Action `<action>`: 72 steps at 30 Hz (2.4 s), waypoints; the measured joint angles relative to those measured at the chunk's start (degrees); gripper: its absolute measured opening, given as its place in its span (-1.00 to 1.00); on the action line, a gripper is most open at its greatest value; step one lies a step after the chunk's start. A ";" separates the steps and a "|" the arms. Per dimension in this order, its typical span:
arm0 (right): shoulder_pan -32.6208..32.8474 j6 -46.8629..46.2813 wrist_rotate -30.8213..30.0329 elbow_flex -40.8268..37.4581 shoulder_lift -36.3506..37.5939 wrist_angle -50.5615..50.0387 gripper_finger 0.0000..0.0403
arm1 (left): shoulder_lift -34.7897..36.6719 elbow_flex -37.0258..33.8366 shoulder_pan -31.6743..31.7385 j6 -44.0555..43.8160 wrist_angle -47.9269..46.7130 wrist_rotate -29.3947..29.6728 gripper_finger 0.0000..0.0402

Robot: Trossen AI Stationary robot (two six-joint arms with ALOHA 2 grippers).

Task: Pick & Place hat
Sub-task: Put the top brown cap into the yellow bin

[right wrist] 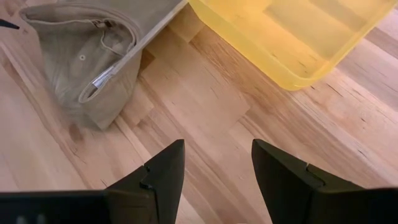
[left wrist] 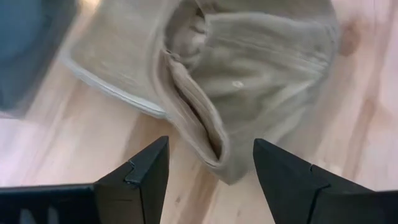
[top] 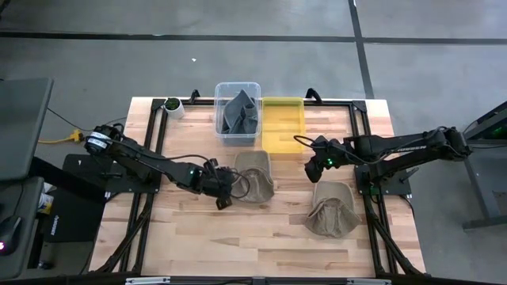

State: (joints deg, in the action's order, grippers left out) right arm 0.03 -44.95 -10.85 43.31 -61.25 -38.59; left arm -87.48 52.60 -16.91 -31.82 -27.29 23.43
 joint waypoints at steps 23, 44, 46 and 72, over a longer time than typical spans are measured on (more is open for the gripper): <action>0.02 0.02 0.76 0.00 0.00 0.02 -0.10 | -6.46 -0.04 0.84 -4.43 3.31 6.11 0.04; 0.01 -1.16 2.98 0.00 0.00 0.07 -0.10 | -10.86 -0.07 10.24 -6.95 10.85 -1.79 0.00; 0.02 -1.27 3.38 0.00 0.00 0.07 -0.10 | -10.86 -0.07 10.32 -7.50 10.77 -2.26 -0.09; 0.02 -6.27 10.90 0.00 0.00 12.08 -0.10 | -6.84 7.38 8.20 -6.04 4.28 -7.63 -1.00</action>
State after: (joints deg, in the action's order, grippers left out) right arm 0.05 -51.22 0.05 43.31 -61.25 -26.51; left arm -94.32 59.98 -8.71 -37.86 -23.01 15.79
